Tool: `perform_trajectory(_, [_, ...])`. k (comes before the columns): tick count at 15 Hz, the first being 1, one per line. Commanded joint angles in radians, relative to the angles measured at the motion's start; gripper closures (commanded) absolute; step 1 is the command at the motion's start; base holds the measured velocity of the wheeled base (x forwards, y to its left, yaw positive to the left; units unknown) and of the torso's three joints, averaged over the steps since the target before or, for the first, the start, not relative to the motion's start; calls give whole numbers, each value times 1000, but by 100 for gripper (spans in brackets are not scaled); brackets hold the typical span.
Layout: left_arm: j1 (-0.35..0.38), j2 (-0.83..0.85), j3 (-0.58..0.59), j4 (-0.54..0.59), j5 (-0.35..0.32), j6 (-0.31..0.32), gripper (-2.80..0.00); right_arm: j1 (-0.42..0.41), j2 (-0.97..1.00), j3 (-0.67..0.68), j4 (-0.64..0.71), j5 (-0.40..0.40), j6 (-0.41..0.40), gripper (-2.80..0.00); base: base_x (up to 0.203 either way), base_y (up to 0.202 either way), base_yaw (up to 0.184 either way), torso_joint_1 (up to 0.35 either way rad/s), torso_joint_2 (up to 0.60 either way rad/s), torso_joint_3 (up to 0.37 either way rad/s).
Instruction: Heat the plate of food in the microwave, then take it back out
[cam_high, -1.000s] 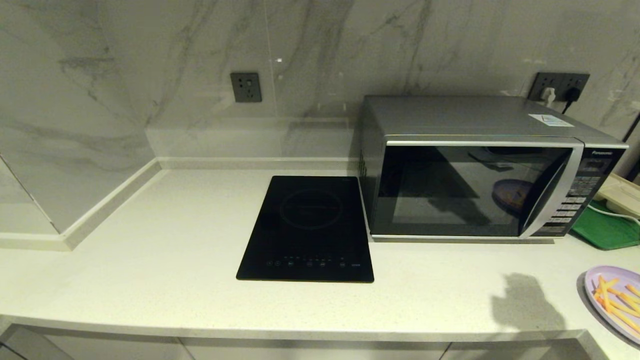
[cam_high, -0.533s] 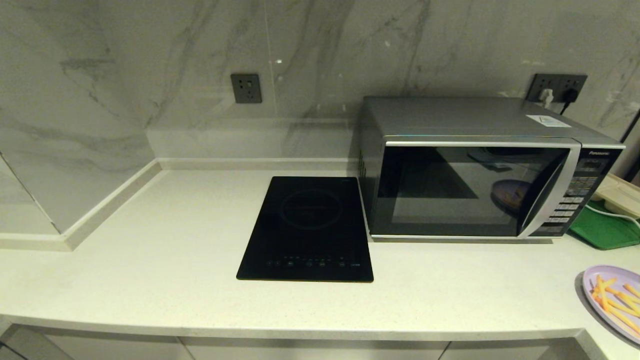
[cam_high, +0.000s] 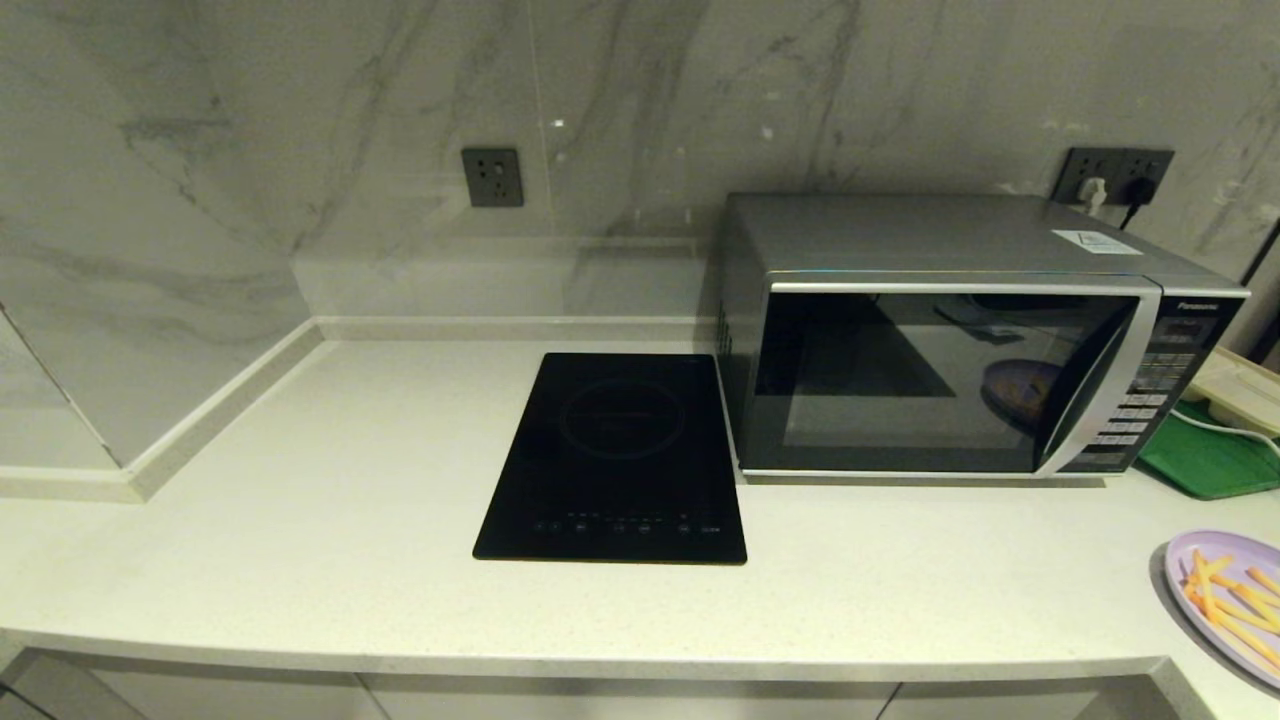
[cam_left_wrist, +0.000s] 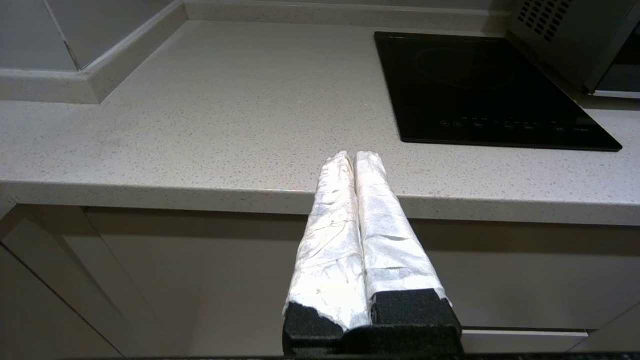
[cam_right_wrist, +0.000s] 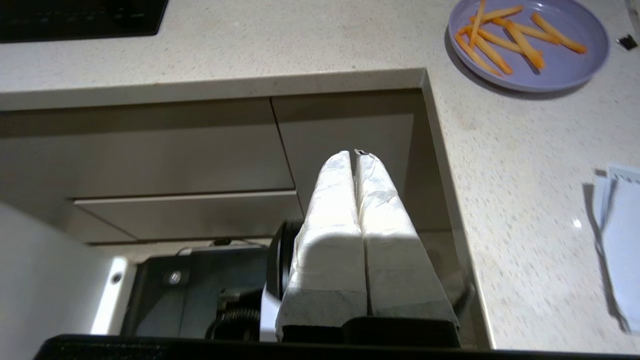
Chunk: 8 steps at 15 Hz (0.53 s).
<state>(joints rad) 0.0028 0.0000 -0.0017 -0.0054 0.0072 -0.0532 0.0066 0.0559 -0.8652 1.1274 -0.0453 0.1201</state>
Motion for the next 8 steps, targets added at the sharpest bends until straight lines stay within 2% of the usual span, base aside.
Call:
perform_trajectory(1, [0,0,0,-1,0,0,0,2,-51,257,-266,-6,-3,0,0,0,0,0,0,0])
perform_trajectory(4, [0,0,0,-1,0,0,0,2,-53,614,-665,-24,-11,0,0,0,0,0,0,0])
perform_trajectory(6, [0,0,0,-1,0,0,0,3,-54,769,-922,-24,-13,0,0,0,0,0,0,0])
perform_trajectory(7, [0,0,0,-1,0,0,0,3,-54,788,-974,-24,-14,0,0,0,0,0,0,0])
perform_trajectory(8, [0,0,0,-1,0,0,0,3,-54,793,-963,-24,-19,0,0,0,0,0,0,0])
